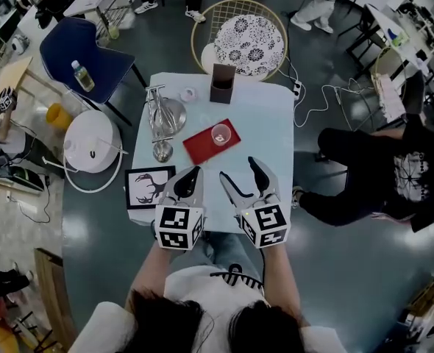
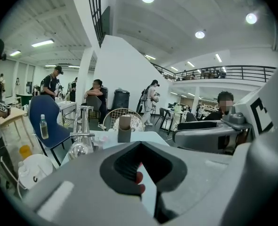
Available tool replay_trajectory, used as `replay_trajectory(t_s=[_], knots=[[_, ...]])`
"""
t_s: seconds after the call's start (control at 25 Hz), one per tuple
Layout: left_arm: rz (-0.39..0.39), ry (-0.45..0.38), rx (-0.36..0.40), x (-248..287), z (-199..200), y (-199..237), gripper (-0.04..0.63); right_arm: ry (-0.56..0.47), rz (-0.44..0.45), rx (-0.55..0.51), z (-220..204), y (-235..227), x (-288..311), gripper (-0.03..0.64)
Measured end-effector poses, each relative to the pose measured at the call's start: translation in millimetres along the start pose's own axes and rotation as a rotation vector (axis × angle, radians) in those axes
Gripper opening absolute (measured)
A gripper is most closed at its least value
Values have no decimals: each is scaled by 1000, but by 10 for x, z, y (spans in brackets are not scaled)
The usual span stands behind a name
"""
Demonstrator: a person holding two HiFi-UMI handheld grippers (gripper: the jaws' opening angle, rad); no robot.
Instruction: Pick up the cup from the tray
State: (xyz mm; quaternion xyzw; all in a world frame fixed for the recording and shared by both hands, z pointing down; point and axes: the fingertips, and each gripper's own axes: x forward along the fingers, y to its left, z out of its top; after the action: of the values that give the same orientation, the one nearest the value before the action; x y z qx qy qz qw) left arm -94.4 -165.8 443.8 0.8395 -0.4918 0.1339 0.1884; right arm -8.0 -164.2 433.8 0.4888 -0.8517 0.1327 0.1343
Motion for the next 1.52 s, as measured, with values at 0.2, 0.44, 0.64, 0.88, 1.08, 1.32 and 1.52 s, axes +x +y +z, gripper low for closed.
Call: replay_trajectory(t_s=[0.2,0.44,0.64,0.88,1.08,1.32,1.52], knots=[[12,21,-20,269,48,99,0,26,25,-19,-34,-203,293,354],[51,67,-7,523,-31,264,0,42,29,-18,-127,-396,646,382],[70,109,-36,716,-173,350,0,77,45,-7,-323,-505,874,386],[77,139,-41,982,-288,427,0,143,63,-14,-650,-605,1183,390],[74,151,-28,1182,-346,480,0,172,49,-49,-817,-682,1419,411],[85,182,-46,1305,-489,577,0,202,80,-59,-1021,-699,1668,412],[86,197,-62,1375,-584,637,0,226,89,-80,-1166,-662,1841,419]])
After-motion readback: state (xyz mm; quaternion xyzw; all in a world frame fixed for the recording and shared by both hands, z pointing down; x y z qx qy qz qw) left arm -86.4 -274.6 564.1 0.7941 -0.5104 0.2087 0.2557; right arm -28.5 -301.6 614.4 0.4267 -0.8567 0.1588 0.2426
